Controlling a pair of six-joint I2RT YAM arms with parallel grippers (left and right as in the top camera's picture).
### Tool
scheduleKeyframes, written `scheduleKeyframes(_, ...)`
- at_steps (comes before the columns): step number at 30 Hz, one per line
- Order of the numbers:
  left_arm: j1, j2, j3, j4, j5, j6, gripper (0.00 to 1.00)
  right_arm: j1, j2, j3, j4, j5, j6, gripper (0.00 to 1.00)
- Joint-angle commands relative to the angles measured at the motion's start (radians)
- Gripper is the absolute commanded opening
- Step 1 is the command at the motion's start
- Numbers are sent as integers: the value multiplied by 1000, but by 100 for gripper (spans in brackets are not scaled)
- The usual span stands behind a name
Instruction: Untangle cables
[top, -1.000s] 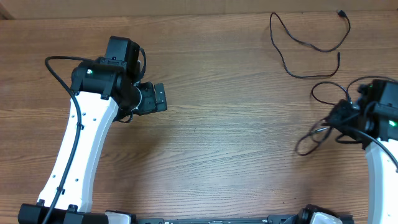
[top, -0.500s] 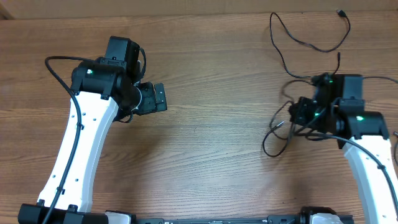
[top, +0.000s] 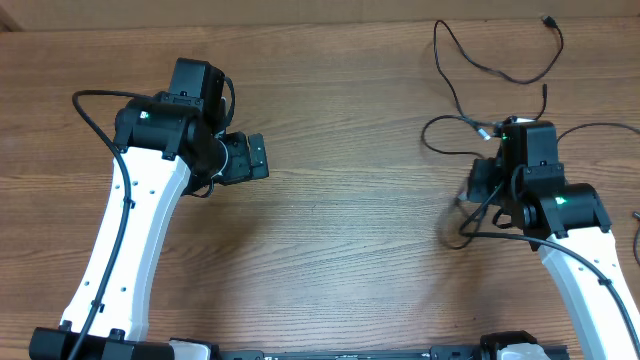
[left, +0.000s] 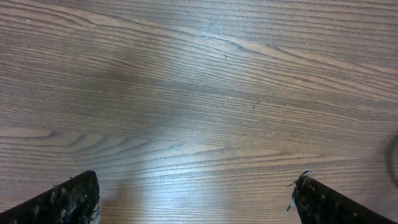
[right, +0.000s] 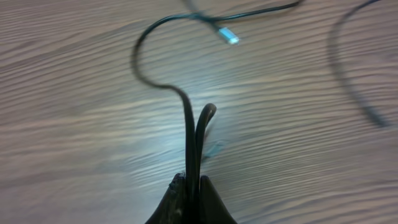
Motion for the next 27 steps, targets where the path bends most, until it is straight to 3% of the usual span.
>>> scheduleKeyframes(1, -6, -3, 0, 2, -10, -10, 100, -5, 13, 4, 44, 151, -39, 13)
scheduleKeyframes(3, -6, -3, 0, 2, -10, -10, 100, -5, 19, 4, 66, 150, -42, 40)
scheduleKeyframes(5, -6, -3, 0, 2, -10, -10, 100, -5, 18, 4, 65, 134, -41, 58)
scheduleKeyframes(7, -6, -3, 0, 2, -10, -10, 100, -5, 16, 4, 62, 109, -41, 97)
scheduleKeyframes(16, -6, -3, 0, 2, -10, -10, 100, -3, -26, 63, -14, -103, -41, 100)
scheduleKeyframes(27, -6, -2, 0, 2, -10, -10, 100, -3, -311, 223, -83, -353, -41, 100)
